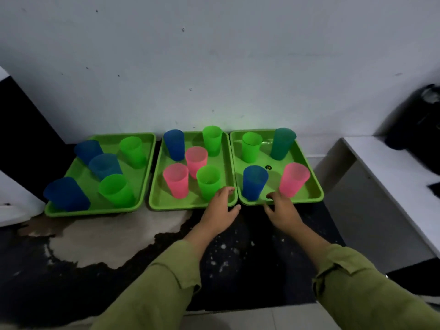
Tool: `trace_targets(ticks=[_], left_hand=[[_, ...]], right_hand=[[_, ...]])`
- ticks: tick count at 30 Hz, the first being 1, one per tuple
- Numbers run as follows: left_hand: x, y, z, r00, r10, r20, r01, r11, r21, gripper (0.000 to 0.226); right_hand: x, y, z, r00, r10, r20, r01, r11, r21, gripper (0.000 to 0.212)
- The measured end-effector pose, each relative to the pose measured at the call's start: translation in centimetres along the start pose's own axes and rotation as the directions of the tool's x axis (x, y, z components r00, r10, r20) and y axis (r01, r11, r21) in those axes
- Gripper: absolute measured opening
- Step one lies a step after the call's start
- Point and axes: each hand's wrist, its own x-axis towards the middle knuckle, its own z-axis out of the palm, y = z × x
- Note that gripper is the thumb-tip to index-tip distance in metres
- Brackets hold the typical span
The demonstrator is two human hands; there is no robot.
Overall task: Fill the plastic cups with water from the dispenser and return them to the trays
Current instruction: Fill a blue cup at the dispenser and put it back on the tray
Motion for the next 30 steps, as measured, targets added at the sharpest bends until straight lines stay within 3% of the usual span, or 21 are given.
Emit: trace_targets(ticks=[4, 9, 16, 24, 30], left_hand=[[2.3, 1.4, 2.5, 0.991, -0.135, -0.025, 0.134, 0.99, -0.038, 0.066], [5.0, 1.9, 4.4, 0.98, -0.191, -0.05, 0.189, 0.981, -0.045, 0.077], [7.9, 1.8, 5.6, 0.946, -0.301, -0.121, 0.274, 0.941, -0.198, 0.099], [8.6, 1.7, 6.5, 0.938, -0.279, -0.206, 0.246, 0.954, -0.172, 0.078], [7.4, 2.7, 5.3, 0.92, -0.267, -0.288, 0.207, 0.953, -0.222, 0.076]], right_hand=[[1.1, 2.1, 0.1, 0.984, -0.141, 0.108, 0.154, 0.981, -0.12, 0.044], [1.7, 3.8, 0.9, 0.949, -0.279, 0.146, 0.307, 0.923, -0.231, 0.045], [1.7, 5.1, 1.6, 0.923, -0.356, 0.146, 0.384, 0.882, -0.272, 0.055], [1.9, 5.3, 1.6, 0.908, -0.38, 0.174, 0.415, 0.866, -0.278, 0.057], [1.8, 4.9, 1.2, 0.916, -0.353, 0.192, 0.396, 0.876, -0.277, 0.059]])
